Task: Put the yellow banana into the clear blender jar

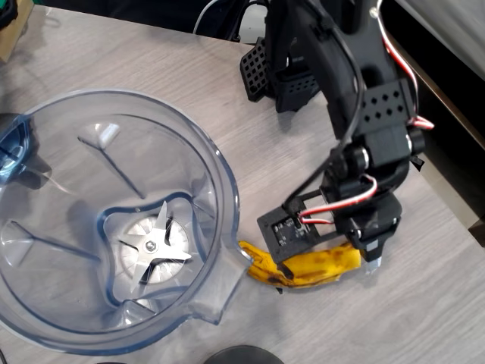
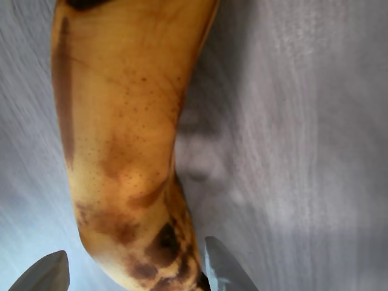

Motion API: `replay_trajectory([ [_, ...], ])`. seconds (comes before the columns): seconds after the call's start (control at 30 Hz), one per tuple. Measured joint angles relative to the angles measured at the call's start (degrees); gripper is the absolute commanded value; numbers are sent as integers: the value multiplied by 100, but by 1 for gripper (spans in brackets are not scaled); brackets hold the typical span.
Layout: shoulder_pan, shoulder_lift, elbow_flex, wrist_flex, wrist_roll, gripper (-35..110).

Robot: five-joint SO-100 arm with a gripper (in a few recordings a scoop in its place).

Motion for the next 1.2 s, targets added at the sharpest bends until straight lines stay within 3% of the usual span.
replay_trajectory([
  [0.7, -18, -853, -413, -255, 0, 25],
  [1.2, -18, -879, -483, -290, -26, 6],
])
